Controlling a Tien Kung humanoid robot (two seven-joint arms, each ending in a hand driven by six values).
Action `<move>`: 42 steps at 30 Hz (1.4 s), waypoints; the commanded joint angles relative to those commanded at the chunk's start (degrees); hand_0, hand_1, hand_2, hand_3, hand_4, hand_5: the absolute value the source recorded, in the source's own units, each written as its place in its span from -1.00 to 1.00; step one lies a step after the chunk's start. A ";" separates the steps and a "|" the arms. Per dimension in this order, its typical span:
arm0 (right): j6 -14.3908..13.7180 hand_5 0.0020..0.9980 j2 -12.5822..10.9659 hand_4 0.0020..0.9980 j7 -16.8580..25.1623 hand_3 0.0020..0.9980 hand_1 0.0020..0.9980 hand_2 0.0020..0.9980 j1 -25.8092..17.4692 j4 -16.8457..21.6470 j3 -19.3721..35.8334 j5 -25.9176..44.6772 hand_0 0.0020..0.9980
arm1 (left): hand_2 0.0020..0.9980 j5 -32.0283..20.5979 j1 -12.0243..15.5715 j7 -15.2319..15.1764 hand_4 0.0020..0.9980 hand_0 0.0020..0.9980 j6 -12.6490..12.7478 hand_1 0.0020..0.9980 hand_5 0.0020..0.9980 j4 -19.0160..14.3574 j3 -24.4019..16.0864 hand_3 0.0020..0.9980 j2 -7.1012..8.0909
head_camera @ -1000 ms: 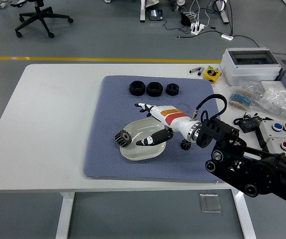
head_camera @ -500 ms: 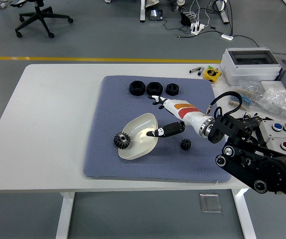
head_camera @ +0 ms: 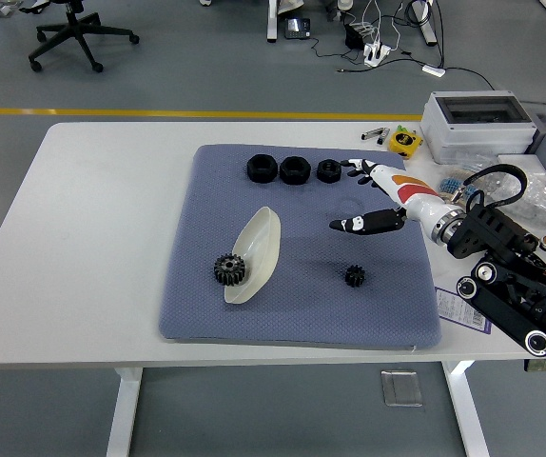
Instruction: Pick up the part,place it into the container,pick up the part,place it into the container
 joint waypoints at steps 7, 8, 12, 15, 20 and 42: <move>2.35 -0.01 -0.97 1.00 -0.17 0.73 0.46 0.58 -2.28 0.55 -2.08 -0.59 0.45 | 0.68 -0.22 -0.14 -0.07 0.02 0.66 -0.07 0.63 0.40 0.00 0.23 0.16 0.00; 2.67 -0.01 -1.09 1.00 -0.07 0.73 0.46 0.58 -2.46 0.75 -2.45 -0.72 0.45 | 0.68 -0.21 -0.17 -0.06 0.02 0.66 -0.10 0.63 0.40 0.00 0.24 0.16 0.00; 3.07 -0.04 -1.17 1.00 0.67 0.54 0.35 0.48 -3.03 1.13 -3.42 -1.12 0.26 | 0.69 0.19 -0.16 0.04 0.01 0.65 -0.12 0.63 0.41 0.00 -0.02 0.16 0.00; 3.18 -0.07 -1.20 0.94 0.85 0.25 0.24 0.37 -3.35 0.97 -3.86 -1.66 0.11 | 0.69 0.12 -0.14 0.01 0.01 0.65 -0.15 0.63 0.41 0.00 0.07 0.16 0.00; 3.25 -0.07 -1.14 0.94 0.16 0.25 0.24 0.37 -3.52 -0.12 -5.27 -2.03 0.11 | 0.69 0.13 -0.18 0.00 0.01 0.65 -0.17 0.63 0.41 0.00 0.00 0.16 0.00; 2.57 -0.16 -0.24 0.51 -0.57 -0.02 -0.16 -0.03 -3.85 -2.12 -6.30 -5.81 -0.36 | 0.69 0.33 -0.14 0.19 0.00 0.65 -0.23 0.63 0.42 0.00 0.11 0.16 0.00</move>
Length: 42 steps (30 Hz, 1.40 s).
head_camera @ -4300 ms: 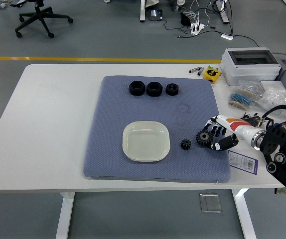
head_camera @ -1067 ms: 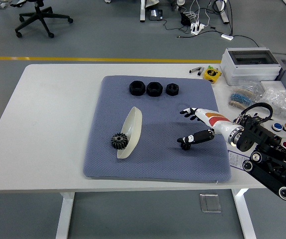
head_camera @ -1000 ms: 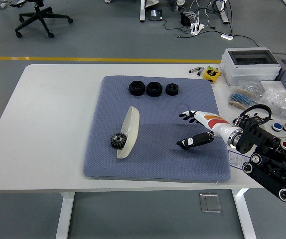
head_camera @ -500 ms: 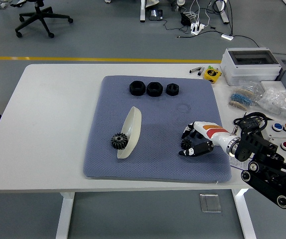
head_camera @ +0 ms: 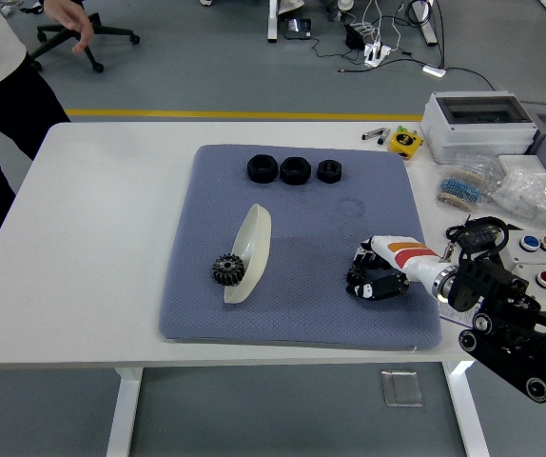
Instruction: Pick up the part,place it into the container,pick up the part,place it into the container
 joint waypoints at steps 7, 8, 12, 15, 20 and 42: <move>0.61 -0.16 -0.21 0.50 -0.33 -0.03 -0.25 -0.09 -0.12 0.04 0.12 -0.72 -0.51 | 0.69 0.17 0.11 0.06 0.01 0.65 -0.01 0.63 0.42 0.00 -0.12 0.16 0.00; 0.67 -0.16 -0.23 0.50 -0.36 -0.03 -0.25 -0.09 -0.13 0.07 0.17 -0.72 -0.51 | 0.69 0.24 0.13 0.08 0.01 0.65 -0.02 0.63 0.42 0.00 -0.15 0.16 0.00; 0.77 -0.16 -0.33 0.50 -0.35 -0.06 -0.37 -0.15 -0.16 0.23 0.40 -0.50 -0.68 | 0.69 0.40 0.20 0.12 0.00 0.66 -0.04 0.63 0.42 0.00 -0.22 0.16 0.00; 0.76 -0.14 -0.47 0.50 -0.30 -0.07 -0.46 -0.21 -0.15 0.43 0.59 -0.46 -0.81 | 0.69 0.38 0.21 0.13 0.01 0.65 -0.08 0.63 0.43 0.00 -0.14 0.16 0.00; 0.56 -0.14 -0.73 0.50 -0.21 -0.07 -0.46 -0.21 -0.12 0.69 1.03 -0.19 -0.81 | 0.69 0.16 0.13 0.09 0.01 0.65 -0.11 0.63 0.43 0.00 0.05 0.16 0.00; -0.70 -0.17 -3.29 0.38 -0.50 -0.06 -0.50 -0.23 0.82 4.29 6.66 -0.74 -0.84 | 0.69 -0.52 -0.01 0.04 0.00 0.65 -0.27 0.63 0.42 0.00 0.53 0.16 0.00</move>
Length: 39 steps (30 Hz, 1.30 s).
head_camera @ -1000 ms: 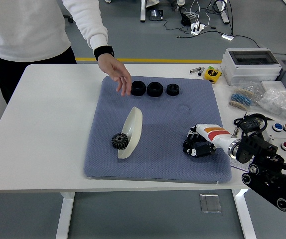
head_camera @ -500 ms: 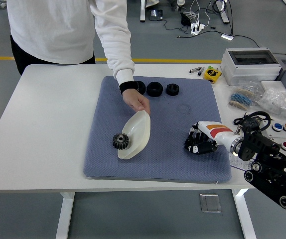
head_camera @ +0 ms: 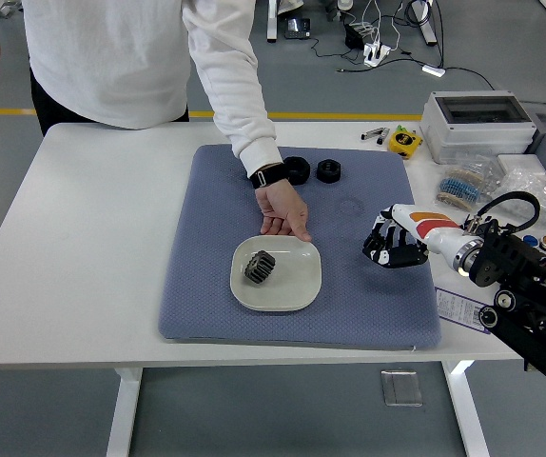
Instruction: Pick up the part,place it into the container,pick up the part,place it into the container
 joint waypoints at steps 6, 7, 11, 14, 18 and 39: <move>-0.57 -0.19 0.35 0.37 -0.39 -0.06 -0.49 -0.23 0.18 4.44 -1.01 -0.36 -0.83 | 0.69 0.26 0.07 0.15 0.00 0.65 0.00 0.63 0.42 0.00 -0.06 0.16 0.00; -0.59 -0.19 0.57 0.37 -0.48 -0.06 -0.49 -0.23 0.22 5.34 -1.40 -0.46 -0.83 | 0.69 0.25 0.07 0.15 0.00 0.65 0.00 0.63 0.42 0.00 -0.04 0.16 0.00; -0.68 -0.21 1.66 0.37 -0.84 -0.06 -0.48 -0.20 0.69 7.73 -3.14 -0.77 -0.83 | 0.69 0.18 0.03 0.08 0.00 0.65 0.01 0.63 0.42 0.00 0.00 0.16 0.00; -0.56 -0.21 2.81 0.37 -1.03 -0.06 -0.48 -0.20 1.34 8.84 -4.77 -1.07 -0.83 | 0.69 0.18 0.02 0.04 0.00 0.65 0.02 0.63 0.42 0.00 0.02 0.16 0.00; -0.29 -0.23 4.53 0.39 -1.39 -0.04 -0.45 -0.17 2.45 9.64 -6.91 -1.07 -0.81 | 0.69 0.11 0.02 -0.02 0.00 0.65 0.03 0.63 0.42 0.00 0.08 0.16 0.00; -1.15 0.15 8.30 1.00 0.16 0.97 0.03 0.53 4.92 8.57 -9.94 -5.32 -0.36 | 0.68 0.25 -0.03 0.11 0.01 0.66 0.10 0.63 0.42 0.00 0.22 0.16 0.00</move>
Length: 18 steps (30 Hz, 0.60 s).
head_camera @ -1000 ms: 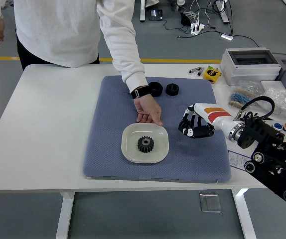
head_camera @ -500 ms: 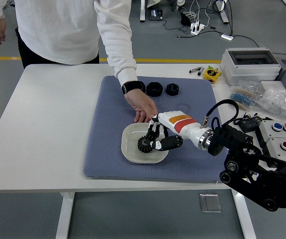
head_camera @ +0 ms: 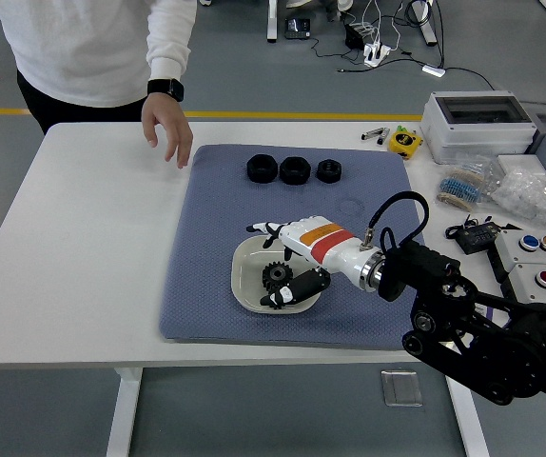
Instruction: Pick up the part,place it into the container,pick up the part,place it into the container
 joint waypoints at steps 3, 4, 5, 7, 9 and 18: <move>-1.41 0.15 -0.32 1.00 0.25 0.97 0.03 0.53 -0.24 0.24 1.62 0.78 -0.36 | 0.68 0.12 0.00 0.03 0.01 0.66 0.00 0.63 0.42 0.00 -0.05 0.16 0.00; -1.82 0.15 -0.45 1.00 0.29 0.97 0.03 0.53 -0.35 0.33 2.30 1.04 -0.36 | 0.68 0.17 -0.02 0.05 0.01 0.66 -0.01 0.63 0.42 0.00 -0.05 0.16 0.00; -2.19 0.15 -0.59 1.00 0.27 0.97 0.03 0.53 -0.46 0.39 2.95 1.22 -0.36 | 0.68 0.22 -0.02 0.06 0.01 0.66 0.00 0.63 0.42 0.00 -0.08 0.16 0.00; -3.15 0.13 -1.06 1.00 0.32 0.89 0.02 0.51 -0.89 0.42 4.72 1.96 -0.37 | 0.68 0.18 0.00 0.06 0.01 0.66 0.01 0.63 0.42 0.00 -0.06 0.16 0.00; -4.12 0.13 -1.60 1.00 0.33 0.89 0.02 0.51 -1.43 0.23 6.32 3.21 -0.37 | 0.68 0.29 -0.01 0.08 0.01 0.66 0.01 0.63 0.42 0.00 -0.14 0.16 0.00; -13.01 -0.07 -4.18 0.80 0.71 0.64 0.13 0.45 -6.16 -2.66 13.99 20.33 -0.16 | 0.68 0.43 0.06 0.14 0.01 0.66 0.09 0.63 0.41 0.00 -0.37 0.16 0.00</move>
